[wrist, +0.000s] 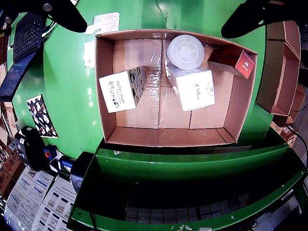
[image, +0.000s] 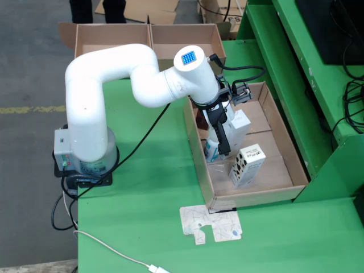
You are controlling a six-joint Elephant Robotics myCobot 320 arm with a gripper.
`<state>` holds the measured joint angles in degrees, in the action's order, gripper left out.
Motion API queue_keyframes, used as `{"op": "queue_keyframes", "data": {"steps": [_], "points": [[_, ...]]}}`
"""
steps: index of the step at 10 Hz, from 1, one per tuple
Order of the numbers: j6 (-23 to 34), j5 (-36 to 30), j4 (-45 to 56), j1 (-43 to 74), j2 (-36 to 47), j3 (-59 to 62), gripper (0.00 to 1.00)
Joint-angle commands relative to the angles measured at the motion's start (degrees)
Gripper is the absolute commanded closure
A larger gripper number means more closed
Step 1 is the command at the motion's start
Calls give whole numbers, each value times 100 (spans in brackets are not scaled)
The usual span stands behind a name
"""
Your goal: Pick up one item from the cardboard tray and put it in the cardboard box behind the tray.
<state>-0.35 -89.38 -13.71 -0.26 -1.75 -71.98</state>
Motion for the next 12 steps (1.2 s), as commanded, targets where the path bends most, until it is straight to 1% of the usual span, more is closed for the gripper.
{"op": "queue_keyframes", "data": {"steps": [1, 7, 11, 12], "points": [[9, -26, -70, -9, 96, 150, 0], [9, -26, -70, -9, 96, 150, 0], [20, -171, -371, 107, 499, -465, 0], [20, -171, -371, 107, 499, -465, 0]]}}
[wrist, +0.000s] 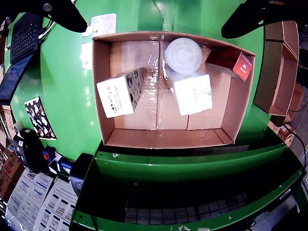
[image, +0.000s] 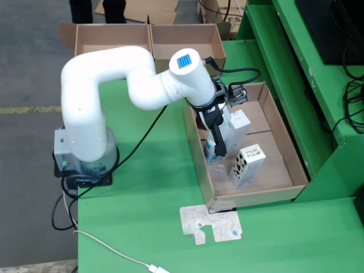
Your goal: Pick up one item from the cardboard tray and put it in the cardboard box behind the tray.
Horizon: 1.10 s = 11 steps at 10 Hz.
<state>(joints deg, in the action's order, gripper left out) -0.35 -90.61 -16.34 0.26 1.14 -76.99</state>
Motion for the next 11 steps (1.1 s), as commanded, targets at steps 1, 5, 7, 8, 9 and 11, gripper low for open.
{"op": "queue_keyframes", "data": {"steps": [1, 5, 7, 8, 9, 11], "points": [[13, -63, -158, 58, 329, -135, 0], [-136, 25, 48, 18, 557, -74, 0], [-105, 15, 100, 138, 474, 67, 0], [-105, 15, 100, 138, 474, 67, 0], [-57, -14, 92, 210, 393, 145, 0], [-180, 159, 140, 55, 409, 160, 0]]}}
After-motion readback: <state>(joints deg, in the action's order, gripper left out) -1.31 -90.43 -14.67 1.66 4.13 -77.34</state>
